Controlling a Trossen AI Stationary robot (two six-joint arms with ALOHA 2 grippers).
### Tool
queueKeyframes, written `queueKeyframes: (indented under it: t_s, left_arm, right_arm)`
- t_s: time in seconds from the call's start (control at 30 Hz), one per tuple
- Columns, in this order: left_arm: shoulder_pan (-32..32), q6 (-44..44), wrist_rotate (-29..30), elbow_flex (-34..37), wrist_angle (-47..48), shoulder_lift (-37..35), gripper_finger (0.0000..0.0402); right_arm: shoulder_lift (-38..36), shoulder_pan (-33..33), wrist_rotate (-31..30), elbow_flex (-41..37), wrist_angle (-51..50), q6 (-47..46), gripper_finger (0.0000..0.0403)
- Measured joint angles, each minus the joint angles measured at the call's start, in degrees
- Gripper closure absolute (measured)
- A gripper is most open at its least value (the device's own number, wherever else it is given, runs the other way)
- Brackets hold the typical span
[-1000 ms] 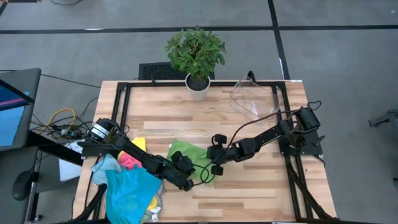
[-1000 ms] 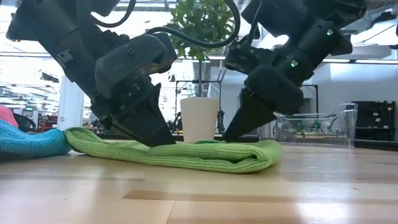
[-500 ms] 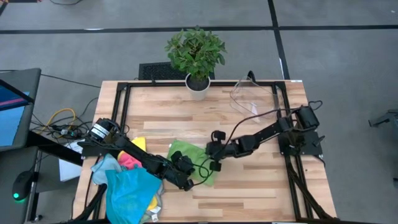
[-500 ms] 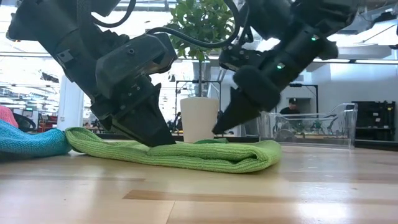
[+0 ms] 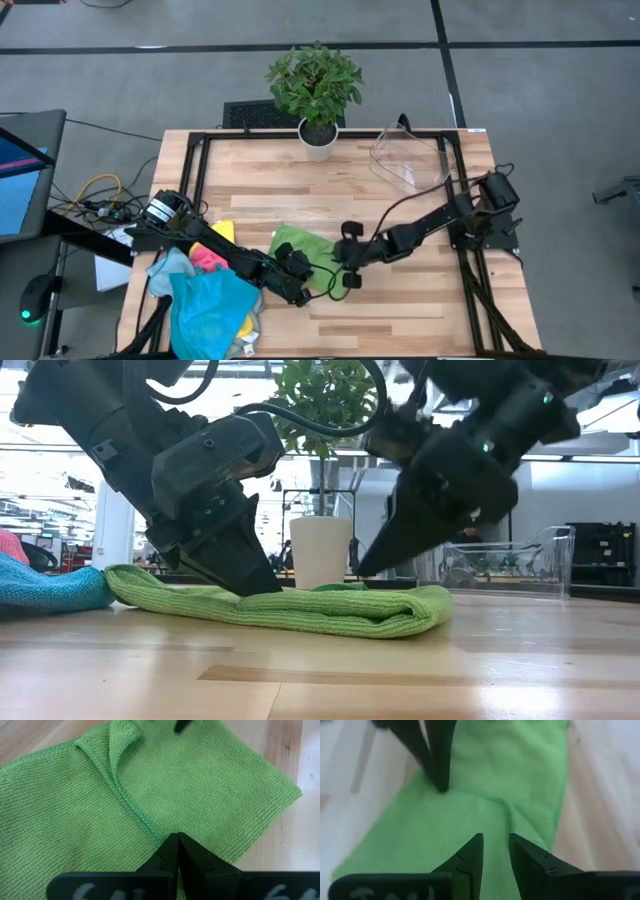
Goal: Fold microfiber towels
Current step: Fold the green microfiber towel
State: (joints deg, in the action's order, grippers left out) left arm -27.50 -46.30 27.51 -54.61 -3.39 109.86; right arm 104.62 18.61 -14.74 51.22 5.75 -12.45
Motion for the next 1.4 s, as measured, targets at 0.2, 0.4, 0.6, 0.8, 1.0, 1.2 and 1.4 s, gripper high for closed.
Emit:
queueKeyframes:
  t_s: [0.2,0.4,0.6,0.8,1.0,1.2,1.4]
  left_arm:
    - [0.01,0.59,0.12,0.0,0.02,0.0,0.0401]
    - [0.01,0.59,-0.12,0.0,0.03,-0.02,0.0401]
    - [0.01,0.57,-0.45,0.0,-0.03,-0.02,0.0401]
    - [0.12,0.39,-1.37,0.0,-0.6,-0.02,0.0401]
    - [0.35,0.01,-1.61,-0.04,-1.16,-0.02,0.0401]
    - [1.45,0.42,-1.26,-0.04,-1.64,-0.02,0.0401]
    - [2.56,0.89,-1.2,-0.04,-2.85,-0.04,0.0401]
  right_arm:
    - [2.43,-1.74,-0.26,0.0,1.37,0.43,0.0285]
    - [1.92,-5.41,-0.4,0.02,2.4,2.3,0.0285]
    - [1.56,-8.69,-0.2,0.01,2.23,0.35,0.0285]
    - [-7.35,-7.22,-0.84,0.0,-1.19,-0.06,0.0285]
    - [-14.2,-2.37,-4.22,-0.59,-6.1,-5.25,0.0285]
    - [-13.94,6.84,-8.6,-6.83,2.6,-14.19,0.0285]
    - [-6.5,13.96,-10.08,-7.27,10.52,-14.28,0.0285]
